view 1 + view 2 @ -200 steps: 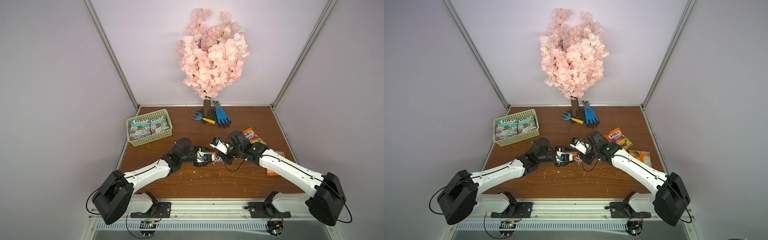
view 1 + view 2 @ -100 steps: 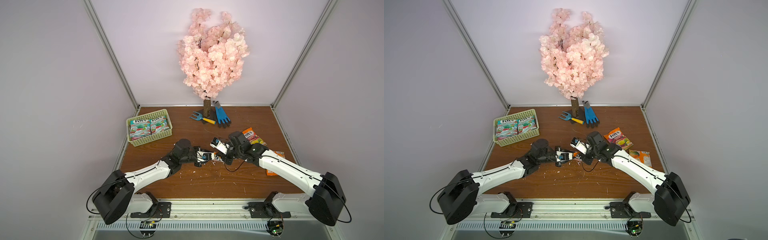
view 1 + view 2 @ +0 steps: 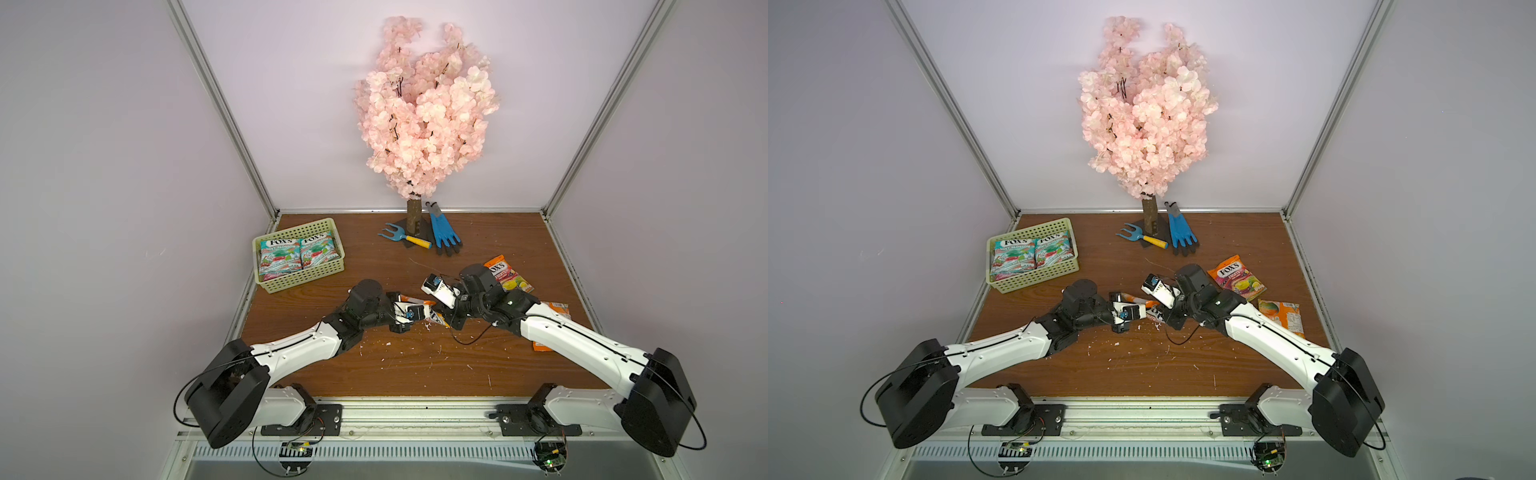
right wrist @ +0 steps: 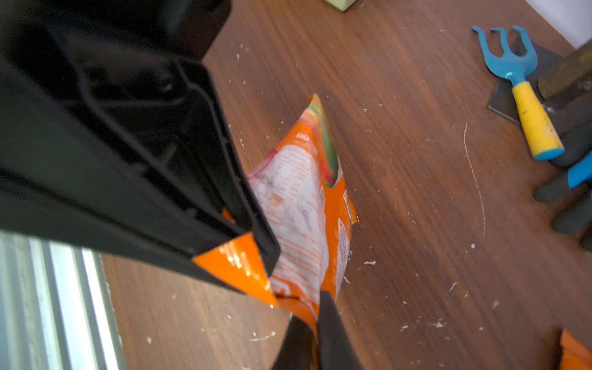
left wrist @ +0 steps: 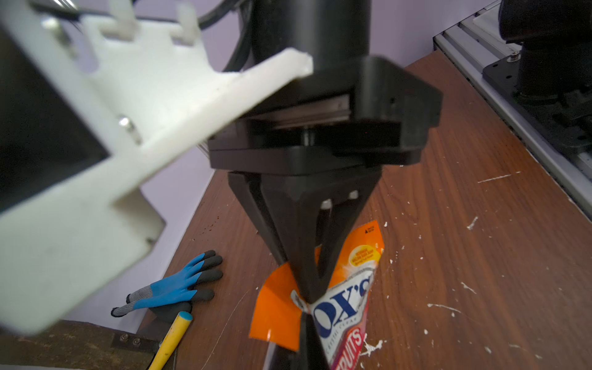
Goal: Put the candies in the basket
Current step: Pick up the candy at the center of the board.
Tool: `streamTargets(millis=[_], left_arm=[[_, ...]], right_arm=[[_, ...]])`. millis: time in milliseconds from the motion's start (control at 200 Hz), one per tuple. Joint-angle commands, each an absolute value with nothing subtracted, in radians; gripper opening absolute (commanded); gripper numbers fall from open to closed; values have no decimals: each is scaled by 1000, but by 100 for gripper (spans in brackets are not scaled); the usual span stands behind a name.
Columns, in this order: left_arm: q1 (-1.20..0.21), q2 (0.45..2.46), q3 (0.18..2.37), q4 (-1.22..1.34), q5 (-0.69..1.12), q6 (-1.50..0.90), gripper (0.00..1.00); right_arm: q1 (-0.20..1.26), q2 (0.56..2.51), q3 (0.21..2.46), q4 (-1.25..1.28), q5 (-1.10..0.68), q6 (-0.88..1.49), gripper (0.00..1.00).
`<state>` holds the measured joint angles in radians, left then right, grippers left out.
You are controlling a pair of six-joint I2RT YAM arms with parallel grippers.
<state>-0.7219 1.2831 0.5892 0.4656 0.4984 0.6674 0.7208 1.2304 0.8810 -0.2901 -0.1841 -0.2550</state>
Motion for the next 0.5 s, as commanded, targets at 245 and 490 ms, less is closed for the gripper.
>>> streamTargets(millis=[245, 490], left_arm=[[-520, 1166, 932, 129, 146, 212, 0], [-176, 1255, 1238, -173, 142, -37, 0]], right_arm=[[719, 831, 649, 348, 255, 26, 99], [715, 905, 633, 332, 353, 13, 99]])
